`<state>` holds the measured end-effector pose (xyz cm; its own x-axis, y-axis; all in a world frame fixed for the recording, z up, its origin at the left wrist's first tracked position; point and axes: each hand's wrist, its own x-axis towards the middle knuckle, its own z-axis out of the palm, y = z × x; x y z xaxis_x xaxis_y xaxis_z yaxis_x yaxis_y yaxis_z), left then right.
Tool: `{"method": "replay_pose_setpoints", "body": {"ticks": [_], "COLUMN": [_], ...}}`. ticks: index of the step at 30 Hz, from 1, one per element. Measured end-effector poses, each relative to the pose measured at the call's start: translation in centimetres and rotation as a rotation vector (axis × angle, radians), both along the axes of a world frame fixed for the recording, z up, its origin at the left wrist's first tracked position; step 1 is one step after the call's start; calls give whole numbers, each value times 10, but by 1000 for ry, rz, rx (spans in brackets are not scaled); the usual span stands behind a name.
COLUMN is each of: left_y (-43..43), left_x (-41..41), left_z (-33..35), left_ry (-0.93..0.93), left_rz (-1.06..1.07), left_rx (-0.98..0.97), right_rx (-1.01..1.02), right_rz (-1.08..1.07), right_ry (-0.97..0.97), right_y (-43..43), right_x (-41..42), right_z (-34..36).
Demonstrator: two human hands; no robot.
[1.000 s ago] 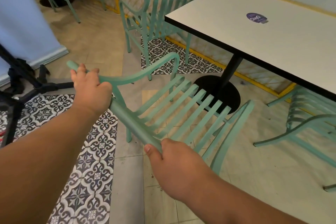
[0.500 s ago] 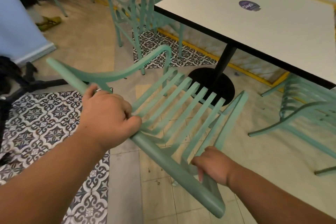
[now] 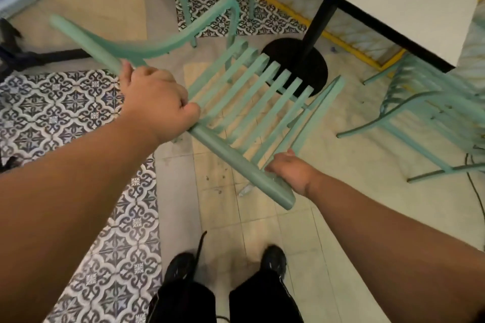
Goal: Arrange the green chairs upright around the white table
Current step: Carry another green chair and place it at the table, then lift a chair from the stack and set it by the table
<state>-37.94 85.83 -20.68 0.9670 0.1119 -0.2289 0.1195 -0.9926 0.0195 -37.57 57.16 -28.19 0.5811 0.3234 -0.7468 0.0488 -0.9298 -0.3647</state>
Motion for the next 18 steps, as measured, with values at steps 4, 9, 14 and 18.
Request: {"method": "replay_pose_setpoints", "body": {"ticks": [4,9,14,18], "left_y": [-1,1,4,22], "left_x": [7,9,-24,-69], "left_z": [7,10,31,70], "left_ry": [126,203,180,-3], "left_rz": [-10,18,-5,90], "left_rx": [87,66,-257,-561], "right_rx": [51,2,75,111], "right_rz": [-32,-128,-228,-235], "right_ry": [78,50,45,-102], "right_y": [5,9,6,15], "right_x": [-22,-46,-60,-61], "right_z": [46,97,137,155]}}
